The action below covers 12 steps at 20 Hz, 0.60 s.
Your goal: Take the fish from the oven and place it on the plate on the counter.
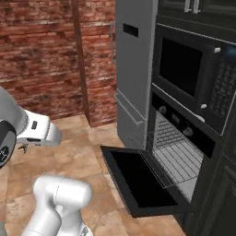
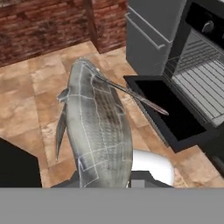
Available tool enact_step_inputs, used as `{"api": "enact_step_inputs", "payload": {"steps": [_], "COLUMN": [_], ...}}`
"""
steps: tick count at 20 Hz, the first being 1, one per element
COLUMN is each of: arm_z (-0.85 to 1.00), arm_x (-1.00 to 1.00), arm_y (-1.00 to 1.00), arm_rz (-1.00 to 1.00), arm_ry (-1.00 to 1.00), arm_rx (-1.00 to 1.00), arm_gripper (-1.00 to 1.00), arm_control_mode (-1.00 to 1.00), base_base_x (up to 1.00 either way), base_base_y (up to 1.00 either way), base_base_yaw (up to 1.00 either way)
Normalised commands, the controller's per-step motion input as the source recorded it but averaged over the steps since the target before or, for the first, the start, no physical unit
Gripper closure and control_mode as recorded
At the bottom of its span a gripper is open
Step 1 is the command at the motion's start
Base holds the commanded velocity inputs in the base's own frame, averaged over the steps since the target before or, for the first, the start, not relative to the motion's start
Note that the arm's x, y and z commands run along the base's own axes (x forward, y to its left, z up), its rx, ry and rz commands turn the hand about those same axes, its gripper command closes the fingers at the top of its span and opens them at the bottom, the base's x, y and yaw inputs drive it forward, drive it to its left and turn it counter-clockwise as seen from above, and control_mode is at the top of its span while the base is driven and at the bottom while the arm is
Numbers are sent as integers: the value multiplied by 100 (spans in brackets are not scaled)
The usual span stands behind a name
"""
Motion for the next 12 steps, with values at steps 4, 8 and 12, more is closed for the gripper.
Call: {"api": "enact_step_inputs", "payload": {"steps": [4, 8, 12], "arm_z": [0, 0, 0], "arm_x": [0, 0, 0], "arm_y": [0, 0, 0], "arm_rz": [0, 0, 0], "arm_ry": [0, 0, 0], "arm_rx": [0, 0, 0], "arm_gripper": [100, 100, 100], "arm_control_mode": [100, 100, 100], "base_base_x": [7, 9, 16], "base_base_y": [4, 2, 0], "base_base_yaw": [78, 75, 75]}}
